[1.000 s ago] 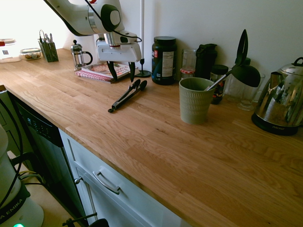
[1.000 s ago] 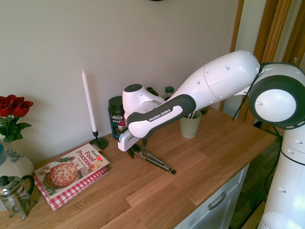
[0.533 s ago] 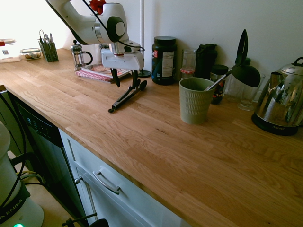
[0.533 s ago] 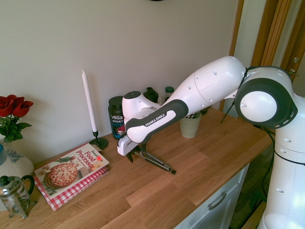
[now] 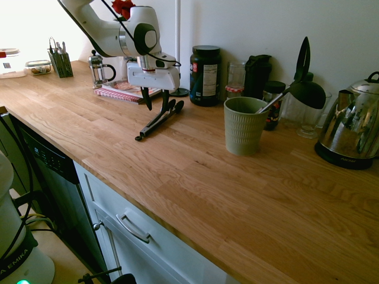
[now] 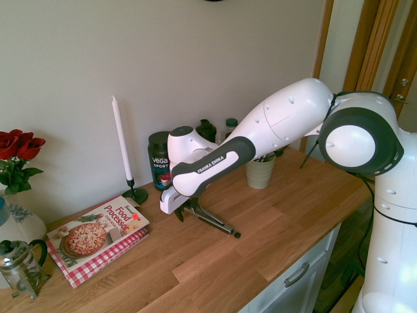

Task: Put the tongs back in the holder

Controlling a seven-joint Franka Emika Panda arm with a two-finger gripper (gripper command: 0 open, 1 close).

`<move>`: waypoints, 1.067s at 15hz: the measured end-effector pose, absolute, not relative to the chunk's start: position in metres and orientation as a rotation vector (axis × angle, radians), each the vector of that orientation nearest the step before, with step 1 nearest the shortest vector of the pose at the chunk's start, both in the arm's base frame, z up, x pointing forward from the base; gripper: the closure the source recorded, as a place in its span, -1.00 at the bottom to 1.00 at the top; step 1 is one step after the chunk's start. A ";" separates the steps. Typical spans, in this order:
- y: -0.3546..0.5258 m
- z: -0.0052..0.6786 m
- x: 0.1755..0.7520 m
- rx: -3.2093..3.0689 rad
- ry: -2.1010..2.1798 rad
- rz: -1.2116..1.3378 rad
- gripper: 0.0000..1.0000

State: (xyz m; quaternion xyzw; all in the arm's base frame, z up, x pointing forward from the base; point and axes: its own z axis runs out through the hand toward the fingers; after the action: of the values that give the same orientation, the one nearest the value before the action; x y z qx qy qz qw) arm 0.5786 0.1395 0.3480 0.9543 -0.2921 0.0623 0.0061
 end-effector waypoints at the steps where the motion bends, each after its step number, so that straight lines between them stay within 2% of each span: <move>1: 0.137 0.348 0.579 2.984 -0.918 0.195 1.00; 16: 0.118 0.342 0.585 2.970 -0.939 0.197 1.00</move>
State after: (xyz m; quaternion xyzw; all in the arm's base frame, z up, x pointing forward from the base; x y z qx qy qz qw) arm 0.5847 0.1181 0.3421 0.9515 -0.3008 0.0631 0.0104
